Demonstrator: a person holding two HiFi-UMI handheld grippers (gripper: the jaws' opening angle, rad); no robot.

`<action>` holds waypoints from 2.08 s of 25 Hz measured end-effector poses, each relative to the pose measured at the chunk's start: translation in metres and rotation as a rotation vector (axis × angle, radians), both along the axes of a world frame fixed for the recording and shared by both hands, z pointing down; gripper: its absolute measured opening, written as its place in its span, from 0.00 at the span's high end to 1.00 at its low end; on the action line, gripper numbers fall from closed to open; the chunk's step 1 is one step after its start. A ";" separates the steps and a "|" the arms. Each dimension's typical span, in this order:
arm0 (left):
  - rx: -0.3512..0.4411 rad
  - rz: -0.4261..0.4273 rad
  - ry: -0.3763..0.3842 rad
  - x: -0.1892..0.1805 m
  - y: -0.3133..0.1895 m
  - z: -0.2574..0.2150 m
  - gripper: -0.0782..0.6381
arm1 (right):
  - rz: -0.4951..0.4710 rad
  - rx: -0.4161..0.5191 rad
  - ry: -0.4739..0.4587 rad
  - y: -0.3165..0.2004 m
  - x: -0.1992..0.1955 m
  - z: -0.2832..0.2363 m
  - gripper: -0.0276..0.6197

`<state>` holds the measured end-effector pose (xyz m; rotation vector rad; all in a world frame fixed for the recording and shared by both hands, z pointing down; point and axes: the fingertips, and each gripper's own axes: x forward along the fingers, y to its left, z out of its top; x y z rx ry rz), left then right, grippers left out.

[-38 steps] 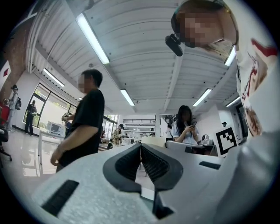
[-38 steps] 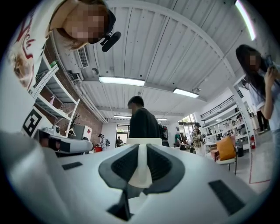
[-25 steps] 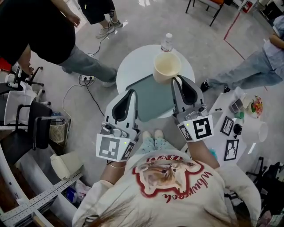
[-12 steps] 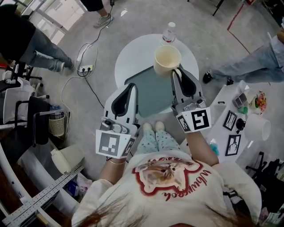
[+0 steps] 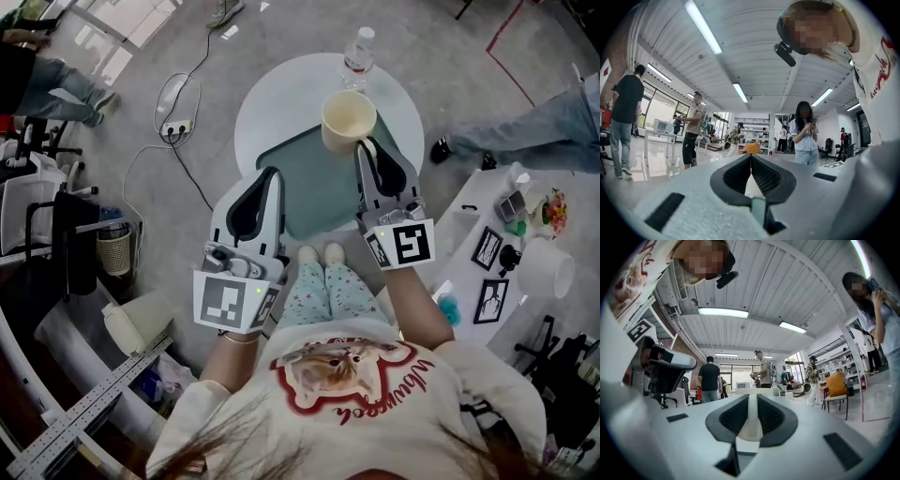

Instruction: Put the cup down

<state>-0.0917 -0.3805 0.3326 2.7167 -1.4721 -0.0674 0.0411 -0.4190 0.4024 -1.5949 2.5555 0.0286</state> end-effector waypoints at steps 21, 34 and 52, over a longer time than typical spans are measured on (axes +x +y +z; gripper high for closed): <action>-0.066 -0.018 -0.005 -0.006 -0.003 0.043 0.87 | -0.018 -0.096 0.029 -0.013 -0.014 0.068 0.86; -0.097 -0.032 0.004 -0.021 0.006 0.061 0.87 | -0.032 -0.137 0.067 -0.020 -0.035 0.106 0.86; -0.119 -0.030 0.018 -0.032 0.025 0.069 0.87 | -0.036 -0.207 0.087 -0.022 -0.052 0.138 0.86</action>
